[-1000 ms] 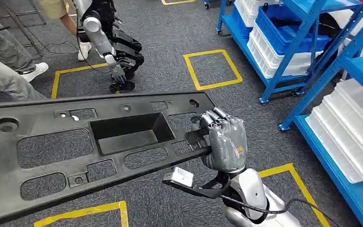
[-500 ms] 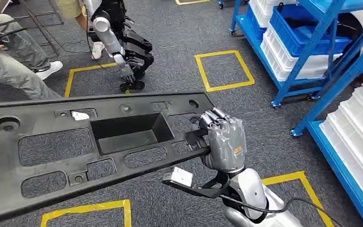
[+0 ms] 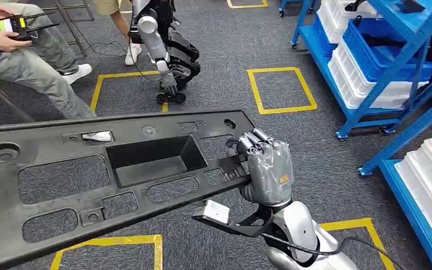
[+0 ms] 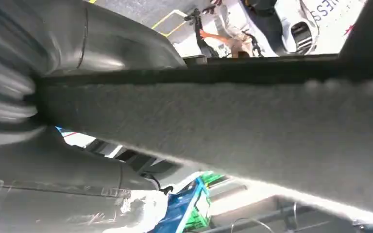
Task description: Take the parts from the cabinet and place them on the table.
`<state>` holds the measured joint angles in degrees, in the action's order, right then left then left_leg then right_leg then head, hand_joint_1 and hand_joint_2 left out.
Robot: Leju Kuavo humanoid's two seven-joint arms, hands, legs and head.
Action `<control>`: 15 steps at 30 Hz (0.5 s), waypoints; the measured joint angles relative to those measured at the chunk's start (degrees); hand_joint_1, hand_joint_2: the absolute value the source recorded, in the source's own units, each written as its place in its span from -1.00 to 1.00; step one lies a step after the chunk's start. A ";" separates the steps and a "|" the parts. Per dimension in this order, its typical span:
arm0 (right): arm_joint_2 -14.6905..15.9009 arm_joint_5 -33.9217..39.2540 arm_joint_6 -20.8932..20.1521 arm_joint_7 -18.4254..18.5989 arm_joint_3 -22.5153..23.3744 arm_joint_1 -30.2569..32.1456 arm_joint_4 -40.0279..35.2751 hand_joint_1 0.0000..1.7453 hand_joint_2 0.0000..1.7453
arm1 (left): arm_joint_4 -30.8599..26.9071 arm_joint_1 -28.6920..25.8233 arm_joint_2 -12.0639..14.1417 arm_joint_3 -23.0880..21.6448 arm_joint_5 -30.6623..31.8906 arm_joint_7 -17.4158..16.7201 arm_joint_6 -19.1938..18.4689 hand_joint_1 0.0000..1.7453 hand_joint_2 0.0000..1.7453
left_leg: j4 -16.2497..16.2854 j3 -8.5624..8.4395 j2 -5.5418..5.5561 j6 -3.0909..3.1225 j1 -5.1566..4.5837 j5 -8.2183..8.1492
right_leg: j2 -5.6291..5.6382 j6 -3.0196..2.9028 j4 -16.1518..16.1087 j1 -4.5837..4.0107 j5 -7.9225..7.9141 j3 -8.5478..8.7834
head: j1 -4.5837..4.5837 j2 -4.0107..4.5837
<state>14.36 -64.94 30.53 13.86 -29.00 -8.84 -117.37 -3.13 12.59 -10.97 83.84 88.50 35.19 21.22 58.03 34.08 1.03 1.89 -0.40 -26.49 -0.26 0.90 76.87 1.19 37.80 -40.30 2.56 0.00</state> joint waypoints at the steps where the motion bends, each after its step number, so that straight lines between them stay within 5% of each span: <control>1: 0.00 0.04 -0.07 0.00 0.00 0.00 0.00 1.00 1.00 | 0.00 -0.01 0.00 0.00 0.00 0.00 0.00 -1.00 1.00 | 0.11 -0.06 0.44 0.03 -0.01 -0.06 | 0.00 -0.02 -1.28 0.01 -1.75 0.34 | 0.00 0.00; 2: 0.04 0.07 -0.17 0.00 0.00 -0.02 0.00 1.00 1.00 | 0.02 0.02 0.00 0.00 0.02 0.00 0.00 -1.00 1.00 | 0.23 -0.11 0.81 -0.03 0.00 -0.14 | 0.03 -0.07 -4.02 0.03 -3.81 1.43 | 0.04 0.00; 4: 0.04 0.09 -0.24 -0.02 0.00 -0.17 0.00 1.00 1.00 | 0.02 0.03 -0.02 0.00 0.11 0.00 0.00 -1.00 1.00 | 1.08 -0.06 1.75 -0.50 0.08 -0.72 | 1.18 -0.22 -15.13 0.27 -9.35 6.12 | 0.33 0.00; 5: 0.04 0.11 -0.26 -0.02 0.00 -0.26 0.02 1.00 1.00 | 0.02 0.08 -0.02 0.00 0.11 0.00 0.00 -1.00 1.00 | 1.37 0.26 1.92 -0.79 -0.08 -0.88 | 2.22 -0.17 -15.45 0.24 -8.06 6.41 | 0.31 0.00; 9: 0.07 0.35 -0.35 -0.02 0.00 -0.43 0.00 1.00 1.00 | 0.00 -0.01 0.00 0.00 0.13 -0.02 0.00 -1.00 1.00 | 1.72 0.63 2.82 -1.83 0.07 -0.90 | 1.06 -1.29 -16.19 -0.18 -8.74 6.43 | 0.11 0.00; 10: 0.04 0.37 -0.37 -0.02 0.00 -0.55 0.00 1.00 1.00 | 0.00 0.01 0.02 0.00 0.13 -0.02 0.00 -1.00 1.00 | 2.44 0.57 2.09 -2.11 0.13 -1.48 | 0.53 -1.59 -16.41 0.09 -8.93 6.66 | 0.04 0.00; 12: 0.04 0.59 -0.37 -0.04 0.00 -0.59 0.00 1.00 1.00 | 0.00 0.15 0.02 0.00 0.15 -0.02 0.00 -1.00 1.00 | 7.66 2.83 0.35 -2.87 0.09 -4.58 | -0.05 -1.96 -16.50 0.05 -8.79 6.85 | -0.64 0.00; 14: 0.04 0.63 -0.37 -0.02 0.00 -0.58 0.00 1.00 1.00 | 0.00 0.07 0.02 0.00 0.20 -0.02 0.00 -1.00 1.00 | 16.86 7.38 -0.19 -3.34 0.48 -8.35 | -0.92 -2.14 -16.47 -0.14 -8.65 6.92 | -0.68 0.00; 15: 0.04 0.63 -0.37 -0.02 0.00 -0.57 0.00 1.00 1.00 | 0.00 0.01 0.02 0.00 0.22 -0.02 0.00 -1.00 1.00 | 19.24 8.72 -0.31 -3.39 0.59 -8.72 | -1.27 -2.17 -16.46 -0.18 -8.60 6.92 | -0.70 0.00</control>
<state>14.40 -64.30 30.16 13.83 -29.00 -9.41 -117.37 -3.13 12.60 -10.95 83.84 88.72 35.17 21.22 77.27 42.80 0.72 -1.50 0.18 -35.21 -1.53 -1.27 60.41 1.02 29.20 -33.38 1.86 0.00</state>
